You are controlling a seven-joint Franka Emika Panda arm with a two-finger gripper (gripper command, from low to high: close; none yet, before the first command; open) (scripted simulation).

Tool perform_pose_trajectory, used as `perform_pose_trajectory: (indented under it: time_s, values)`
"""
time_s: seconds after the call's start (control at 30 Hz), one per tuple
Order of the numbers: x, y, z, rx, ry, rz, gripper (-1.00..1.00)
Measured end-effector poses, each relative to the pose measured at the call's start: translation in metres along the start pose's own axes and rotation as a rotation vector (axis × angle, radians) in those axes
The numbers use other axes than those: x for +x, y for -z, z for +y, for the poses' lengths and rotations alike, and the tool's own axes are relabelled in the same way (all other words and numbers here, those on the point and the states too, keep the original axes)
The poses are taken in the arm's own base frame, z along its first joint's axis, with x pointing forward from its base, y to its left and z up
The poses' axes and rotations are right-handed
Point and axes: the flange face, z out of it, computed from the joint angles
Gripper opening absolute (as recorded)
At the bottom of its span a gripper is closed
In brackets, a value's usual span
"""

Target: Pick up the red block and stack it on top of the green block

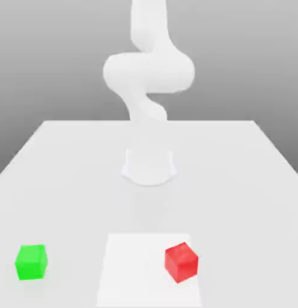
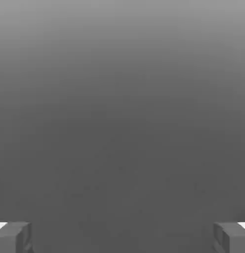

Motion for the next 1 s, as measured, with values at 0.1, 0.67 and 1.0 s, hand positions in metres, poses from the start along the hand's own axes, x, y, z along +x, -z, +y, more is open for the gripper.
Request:
perform_pose_trajectory:
  time_s: [0.1,0.67,1.0]
  values:
    - [-0.015,-0.071,0.004,-0.052,0.058,-0.092,0.00]
    - [-0.212,-0.350,0.124,-0.343,0.408,-0.570,0.00]
    - [-0.265,-0.414,0.177,-0.378,0.442,-0.618,-1.00]
